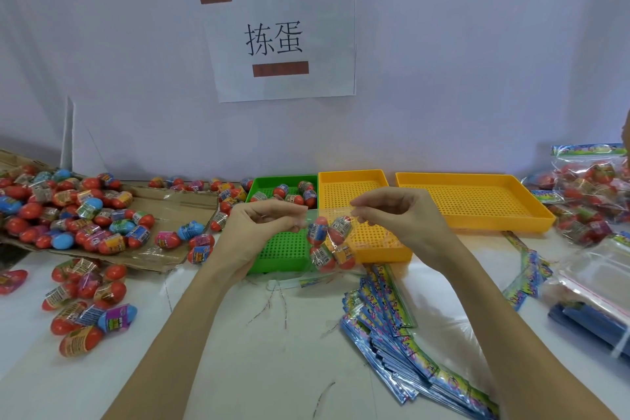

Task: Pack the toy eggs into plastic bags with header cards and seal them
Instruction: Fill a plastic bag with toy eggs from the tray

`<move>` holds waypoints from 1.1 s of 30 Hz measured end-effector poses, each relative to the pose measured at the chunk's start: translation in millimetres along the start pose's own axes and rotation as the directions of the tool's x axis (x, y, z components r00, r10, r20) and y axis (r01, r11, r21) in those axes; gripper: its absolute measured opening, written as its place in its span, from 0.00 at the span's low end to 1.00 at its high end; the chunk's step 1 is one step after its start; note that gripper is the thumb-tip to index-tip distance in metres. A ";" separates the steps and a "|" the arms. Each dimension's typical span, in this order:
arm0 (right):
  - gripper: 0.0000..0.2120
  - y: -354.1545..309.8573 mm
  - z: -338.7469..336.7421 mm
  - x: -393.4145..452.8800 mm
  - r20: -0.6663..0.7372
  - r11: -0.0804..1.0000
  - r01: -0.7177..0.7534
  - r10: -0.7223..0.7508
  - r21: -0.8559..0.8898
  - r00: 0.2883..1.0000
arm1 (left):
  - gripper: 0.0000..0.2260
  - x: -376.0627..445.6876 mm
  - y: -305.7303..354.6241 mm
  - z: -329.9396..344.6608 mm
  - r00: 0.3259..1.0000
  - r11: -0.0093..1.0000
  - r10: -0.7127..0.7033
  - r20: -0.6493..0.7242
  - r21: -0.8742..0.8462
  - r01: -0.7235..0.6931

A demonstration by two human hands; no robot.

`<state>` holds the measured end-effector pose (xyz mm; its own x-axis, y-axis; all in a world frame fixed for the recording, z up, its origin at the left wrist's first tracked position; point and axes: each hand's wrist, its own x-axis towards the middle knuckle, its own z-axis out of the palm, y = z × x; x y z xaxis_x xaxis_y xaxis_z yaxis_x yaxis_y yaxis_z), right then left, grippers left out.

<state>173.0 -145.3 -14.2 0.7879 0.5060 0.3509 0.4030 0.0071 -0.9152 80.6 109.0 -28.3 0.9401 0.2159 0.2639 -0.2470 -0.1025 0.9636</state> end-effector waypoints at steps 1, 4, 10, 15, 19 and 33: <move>0.07 -0.1 -0.3 0.1 0.004 1.000 0.000 0.000 -0.002 1.000 | 0.09 -0.4 0.0 -0.9 1.000 0.999 0.006 -0.002 0.037 -0.006; 0.07 0.2 -0.5 0.3 0.015 0.999 -0.006 0.006 -0.033 1.000 | 0.11 -1.3 3.3 -0.7 1.000 0.995 0.020 -0.002 0.094 -0.020; 0.09 -1.7 -0.2 0.2 0.007 0.999 -0.027 0.028 -0.042 1.000 | 0.09 -2.3 4.9 -0.8 0.999 0.998 0.023 0.029 0.052 -0.024; 0.09 -0.9 4.4 1.8 0.000 0.997 -0.079 0.079 -0.025 0.997 | 0.06 -2.9 7.2 3.5 0.999 0.989 0.034 -0.021 0.144 -0.031; 0.07 0.5 6.8 0.1 0.056 0.998 -0.056 0.057 -0.016 0.997 | 0.07 -1.3 5.6 4.6 0.998 0.996 0.036 -0.041 0.081 -0.033; 0.06 0.5 24.0 2.4 0.109 1.000 -0.004 0.004 -0.007 0.994 | 0.06 -7.8 14.7 28.3 0.992 0.946 0.001 0.128 0.320 -0.042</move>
<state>163.8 -123.3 -18.5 0.7343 0.5969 0.3234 0.4034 -0.0005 -0.9150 76.3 78.4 -17.4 0.9623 0.0902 0.2568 -0.1977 -0.4167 0.8873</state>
